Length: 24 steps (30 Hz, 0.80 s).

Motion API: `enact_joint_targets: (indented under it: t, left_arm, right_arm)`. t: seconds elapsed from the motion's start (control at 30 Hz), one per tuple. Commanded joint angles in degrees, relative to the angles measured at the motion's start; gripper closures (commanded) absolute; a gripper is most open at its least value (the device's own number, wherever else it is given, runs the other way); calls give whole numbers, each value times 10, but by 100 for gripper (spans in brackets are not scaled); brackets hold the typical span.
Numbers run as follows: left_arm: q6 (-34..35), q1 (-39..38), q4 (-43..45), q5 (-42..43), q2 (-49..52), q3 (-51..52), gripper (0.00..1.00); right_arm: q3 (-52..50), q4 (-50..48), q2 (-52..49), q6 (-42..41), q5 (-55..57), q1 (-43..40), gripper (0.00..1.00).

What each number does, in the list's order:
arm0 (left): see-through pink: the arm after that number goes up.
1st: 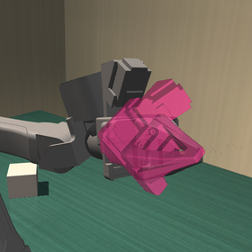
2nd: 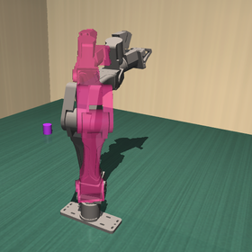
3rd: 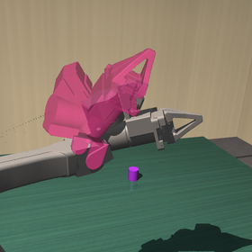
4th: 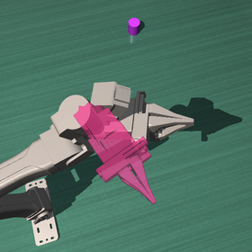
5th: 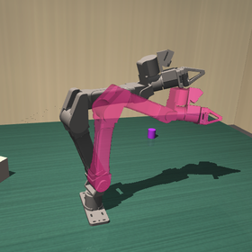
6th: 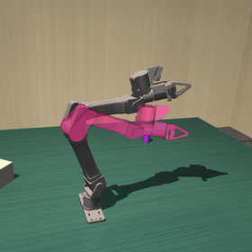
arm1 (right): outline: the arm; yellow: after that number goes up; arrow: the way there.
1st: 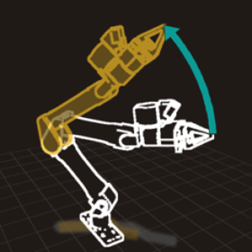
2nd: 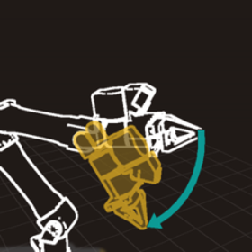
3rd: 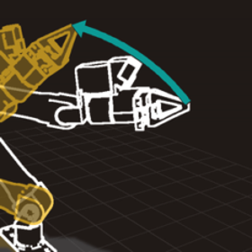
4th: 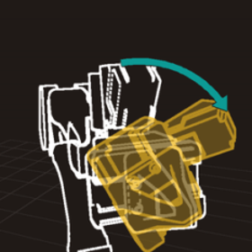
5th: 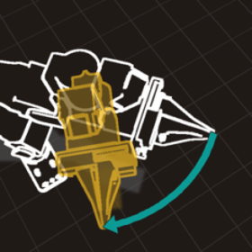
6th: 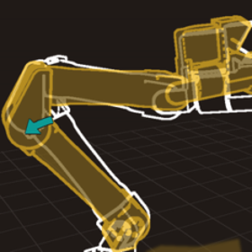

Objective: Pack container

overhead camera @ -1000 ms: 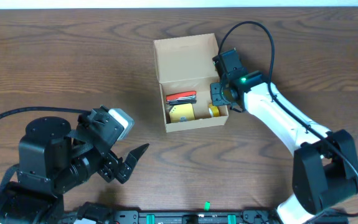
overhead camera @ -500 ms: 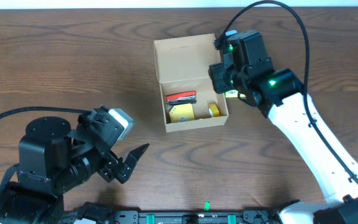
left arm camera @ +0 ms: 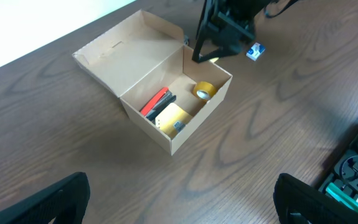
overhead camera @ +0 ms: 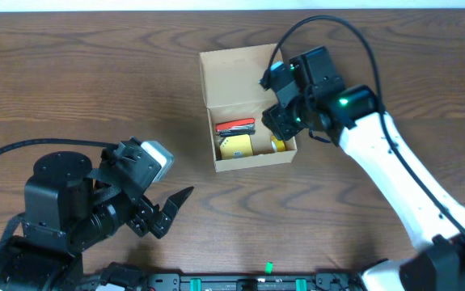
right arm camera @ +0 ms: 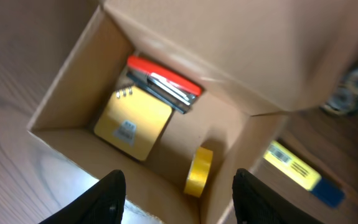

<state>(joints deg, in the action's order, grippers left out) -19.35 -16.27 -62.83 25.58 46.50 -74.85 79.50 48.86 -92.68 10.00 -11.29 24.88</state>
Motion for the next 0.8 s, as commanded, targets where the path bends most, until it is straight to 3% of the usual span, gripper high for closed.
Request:
enact_joint_targets:
  t: [0.0, 0.27, 0.77]
  left_arm:
    - [-4, 1, 0, 9, 0, -11, 5]
    - [-4, 1, 0, 9, 0, -11, 4]
    - [-4, 1, 0, 9, 0, -11, 5]
  right_arm:
    - [-1, 3, -35, 53, -30, 5, 44]
    - [-1, -7, -95, 47, -22, 6, 50]
    - [1, -22, -108, -117, 29, 33, 59]
